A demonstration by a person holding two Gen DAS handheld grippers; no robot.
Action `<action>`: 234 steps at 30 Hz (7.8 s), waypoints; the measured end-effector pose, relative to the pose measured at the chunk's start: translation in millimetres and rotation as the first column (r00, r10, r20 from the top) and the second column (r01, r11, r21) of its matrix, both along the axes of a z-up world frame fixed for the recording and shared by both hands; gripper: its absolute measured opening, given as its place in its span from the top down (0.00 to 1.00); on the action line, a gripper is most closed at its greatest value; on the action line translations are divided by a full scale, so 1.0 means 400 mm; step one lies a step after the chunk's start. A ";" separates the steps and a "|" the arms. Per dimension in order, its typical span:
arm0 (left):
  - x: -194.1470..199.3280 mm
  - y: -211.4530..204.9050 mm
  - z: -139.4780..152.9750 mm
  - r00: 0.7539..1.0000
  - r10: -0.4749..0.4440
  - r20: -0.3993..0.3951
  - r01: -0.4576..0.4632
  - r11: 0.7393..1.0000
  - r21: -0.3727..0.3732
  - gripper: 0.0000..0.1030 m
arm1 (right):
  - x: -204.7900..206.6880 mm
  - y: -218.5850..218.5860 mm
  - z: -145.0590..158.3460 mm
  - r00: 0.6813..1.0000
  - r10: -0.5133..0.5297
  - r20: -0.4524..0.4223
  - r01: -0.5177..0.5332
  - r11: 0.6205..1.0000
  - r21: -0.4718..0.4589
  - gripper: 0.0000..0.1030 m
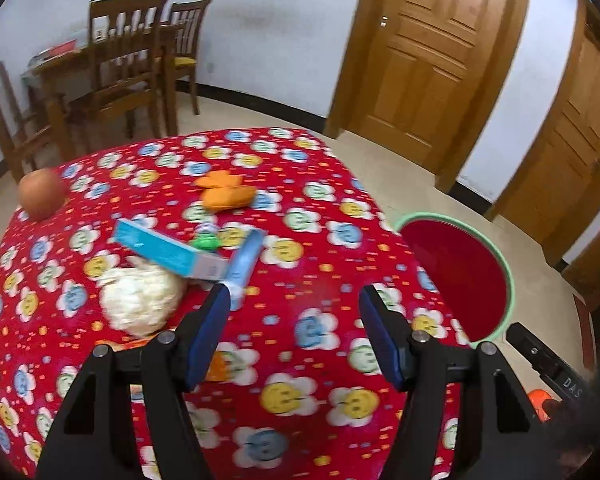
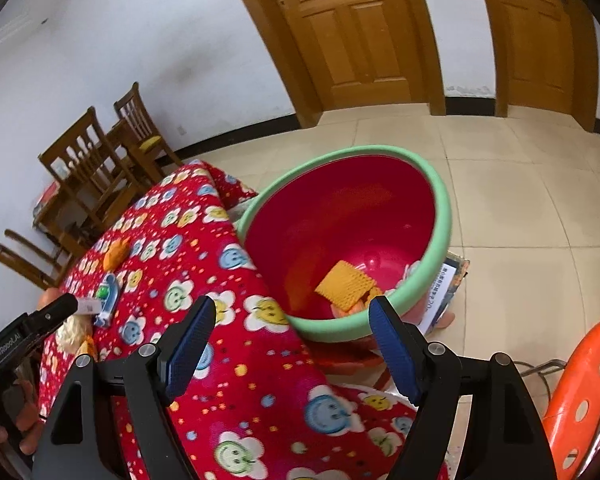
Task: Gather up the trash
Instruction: 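Reach the left gripper to the crumpled white tissue and close on it, then lift the tissue with the left gripper while the right grasps the orange-wrapped rice cracker pack, then carry the cracker pack over the bucket and open the right gripper while the left carries the tissue, then open the left gripper over the red bucket to drop the tissue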
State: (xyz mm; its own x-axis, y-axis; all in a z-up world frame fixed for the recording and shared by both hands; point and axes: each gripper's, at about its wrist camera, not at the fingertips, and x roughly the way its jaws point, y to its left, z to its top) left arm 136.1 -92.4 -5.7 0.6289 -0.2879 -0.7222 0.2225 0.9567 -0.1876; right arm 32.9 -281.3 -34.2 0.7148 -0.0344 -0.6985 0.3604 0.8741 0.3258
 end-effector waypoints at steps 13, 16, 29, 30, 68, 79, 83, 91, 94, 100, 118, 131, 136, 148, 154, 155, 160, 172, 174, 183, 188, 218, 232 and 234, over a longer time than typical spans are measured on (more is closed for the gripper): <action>0.045 0.170 -0.057 0.986 0.164 -0.043 -0.161 0.985 0.058 0.35 | 0.039 0.080 -0.020 0.997 0.052 -0.048 -0.053 0.998 -0.019 0.22; 0.057 0.193 -0.080 0.980 0.187 -0.066 -0.183 0.981 0.065 0.35 | 0.048 0.091 -0.027 0.996 0.062 -0.062 -0.064 0.998 -0.021 0.22; 0.094 0.214 -0.135 0.974 0.196 -0.116 -0.193 0.981 0.036 0.36 | 0.065 0.110 -0.050 0.993 0.070 -0.091 -0.072 0.997 -0.021 0.22; 0.094 0.213 -0.135 0.974 0.196 -0.113 -0.193 0.981 0.033 0.37 | 0.065 0.110 -0.052 0.993 0.070 -0.092 -0.072 0.997 -0.021 0.22; -0.108 0.490 -0.037 0.923 0.383 -0.026 -0.384 0.923 -0.014 0.53 | 0.141 0.460 -0.001 0.914 0.398 -0.076 -0.403 0.913 -0.069 0.19; -0.138 0.545 -0.053 0.911 0.410 -0.032 -0.411 0.910 -0.046 0.53 | 0.191 0.595 -0.036 0.871 0.481 -0.101 -0.488 0.870 -0.063 0.14; -0.144 0.563 -0.061 0.904 0.427 -0.031 -0.428 0.903 -0.048 0.53 | 0.206 0.632 -0.048 0.864 0.492 -0.108 -0.501 0.861 -0.092 0.14; -0.146 0.590 -0.086 0.896 0.440 -0.058 -0.444 0.893 -0.073 0.53 | 0.236 0.666 -0.073 0.844 0.524 -0.112 -0.534 0.840 -0.093 0.00; -0.145 0.592 -0.091 0.896 0.440 -0.063 -0.445 0.892 -0.080 0.53 | 0.245 0.686 -0.081 0.839 0.527 -0.133 -0.542 0.831 -0.126 0.00; -0.145 0.591 -0.098 0.897 0.436 -0.067 -0.440 0.894 -0.086 0.53 | 0.264 0.738 -0.108 0.818 0.539 -0.203 -0.574 0.789 -0.218 0.00; -0.141 0.577 -0.106 0.905 0.419 -0.070 -0.424 0.902 -0.081 0.53 | 0.255 0.726 -0.115 0.812 0.550 -0.197 -0.584 0.771 -0.255 0.21; -0.156 0.507 -0.058 0.932 0.361 -0.035 -0.363 0.928 -0.086 0.53 | 0.175 0.598 -0.045 0.854 0.508 -0.115 -0.521 0.830 -0.199 0.22; -0.154 0.462 -0.036 0.949 0.315 -0.025 -0.316 0.944 -0.100 0.53 | 0.142 0.538 -0.012 0.876 0.476 -0.076 -0.481 0.855 -0.193 0.22; -0.135 0.304 0.003 0.982 0.187 -0.004 -0.187 0.980 -0.072 0.53 | 0.081 0.359 0.047 0.935 0.355 0.001 -0.350 0.921 -0.169 0.22; -0.117 0.200 0.017 0.995 0.103 0.000 -0.103 0.993 -0.057 0.53 | 0.068 0.252 0.060 0.964 0.266 0.025 -0.259 0.954 -0.152 0.22; -0.112 0.178 0.018 0.996 0.085 -0.001 -0.085 0.995 -0.055 0.53 | 0.067 0.233 0.060 0.968 0.251 0.027 -0.244 0.958 -0.148 0.22; -0.087 0.096 0.020 1.000 0.026 -0.005 -0.026 0.999 -0.041 0.53 | 0.065 0.148 0.054 0.982 0.184 0.032 -0.178 0.976 -0.127 0.22; -0.024 -0.083 0.016 0.994 -0.111 -0.008 0.111 0.994 -0.015 0.53 | 0.095 -0.022 0.002 0.999 0.031 -0.013 -0.032 0.993 -0.111 0.21; -0.014 -0.108 0.014 0.991 -0.133 -0.008 0.133 0.991 -0.010 0.53 | 0.104 -0.040 -0.011 1.000 0.016 -0.024 -0.018 0.994 -0.108 0.21; 0.019 -0.178 -0.002 0.983 -0.184 -0.022 0.185 0.983 0.003 0.53 | 0.132 -0.085 -0.041 0.999 -0.014 -0.042 0.011 0.997 -0.075 0.20; 0.027 -0.202 -0.006 0.980 -0.200 -0.025 0.200 0.980 0.008 0.53 | 0.136 -0.102 -0.045 0.999 -0.031 -0.039 0.028 0.998 -0.063 0.19; 0.046 -0.462 -0.064 0.921 -0.387 -0.039 0.389 0.918 0.080 0.49 | -0.014 -0.241 -0.013 0.978 -0.208 -0.013 0.207 0.977 -0.044 0.19; 0.029 -0.462 -0.055 0.926 -0.377 -0.032 0.378 0.921 0.092 0.36 | -0.033 -0.248 -0.013 0.977 -0.213 -0.013 0.213 0.977 -0.022 0.19; 0.028 -0.449 -0.051 0.930 -0.367 -0.031 0.368 0.926 0.088 0.36 | -0.034 -0.240 -0.008 0.979 -0.205 -0.009 0.204 0.979 -0.022 0.19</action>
State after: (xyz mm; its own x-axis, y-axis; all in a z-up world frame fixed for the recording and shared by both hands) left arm 147.2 -272.0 -26.2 0.4810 -0.4299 -0.7641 0.5594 0.8216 -0.1101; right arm 19.4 -377.1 -37.6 0.6834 -0.1936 -0.7039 0.5357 0.7880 0.3034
